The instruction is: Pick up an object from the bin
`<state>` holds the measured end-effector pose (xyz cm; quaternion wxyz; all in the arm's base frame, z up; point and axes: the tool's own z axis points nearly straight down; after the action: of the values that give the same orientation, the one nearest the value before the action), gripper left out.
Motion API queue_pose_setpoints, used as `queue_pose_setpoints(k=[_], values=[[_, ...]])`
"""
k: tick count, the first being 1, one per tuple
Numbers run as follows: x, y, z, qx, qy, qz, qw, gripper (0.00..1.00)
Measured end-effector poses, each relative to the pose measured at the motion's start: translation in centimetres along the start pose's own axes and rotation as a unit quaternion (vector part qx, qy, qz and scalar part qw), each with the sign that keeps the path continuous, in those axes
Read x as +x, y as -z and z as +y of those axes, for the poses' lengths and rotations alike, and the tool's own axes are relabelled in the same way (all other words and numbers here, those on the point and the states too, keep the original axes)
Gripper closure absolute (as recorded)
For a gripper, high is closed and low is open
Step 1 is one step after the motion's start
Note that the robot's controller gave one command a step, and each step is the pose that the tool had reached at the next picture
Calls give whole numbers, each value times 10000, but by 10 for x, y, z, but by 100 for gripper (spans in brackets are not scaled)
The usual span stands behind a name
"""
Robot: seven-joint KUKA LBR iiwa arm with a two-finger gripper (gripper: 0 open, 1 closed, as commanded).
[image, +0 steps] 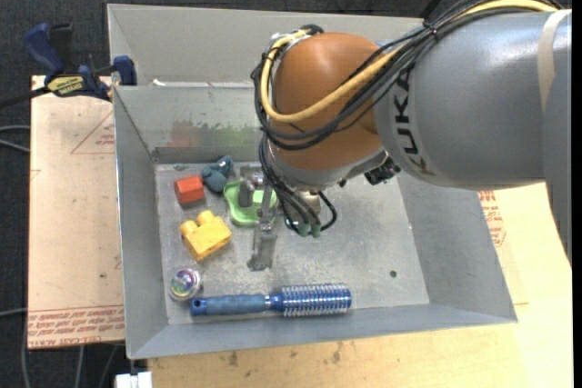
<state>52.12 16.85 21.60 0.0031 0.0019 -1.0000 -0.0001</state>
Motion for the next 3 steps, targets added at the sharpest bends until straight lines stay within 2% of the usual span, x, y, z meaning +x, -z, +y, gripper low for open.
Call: queue_pose_setpoints(k=[1,2,3], values=[[27,-147,20,-3,1196,-27,9928,0],[25,-144,20,-13,1190,-67,9929,100],[24,-32,24,-10,1160,-71,9932,100]])
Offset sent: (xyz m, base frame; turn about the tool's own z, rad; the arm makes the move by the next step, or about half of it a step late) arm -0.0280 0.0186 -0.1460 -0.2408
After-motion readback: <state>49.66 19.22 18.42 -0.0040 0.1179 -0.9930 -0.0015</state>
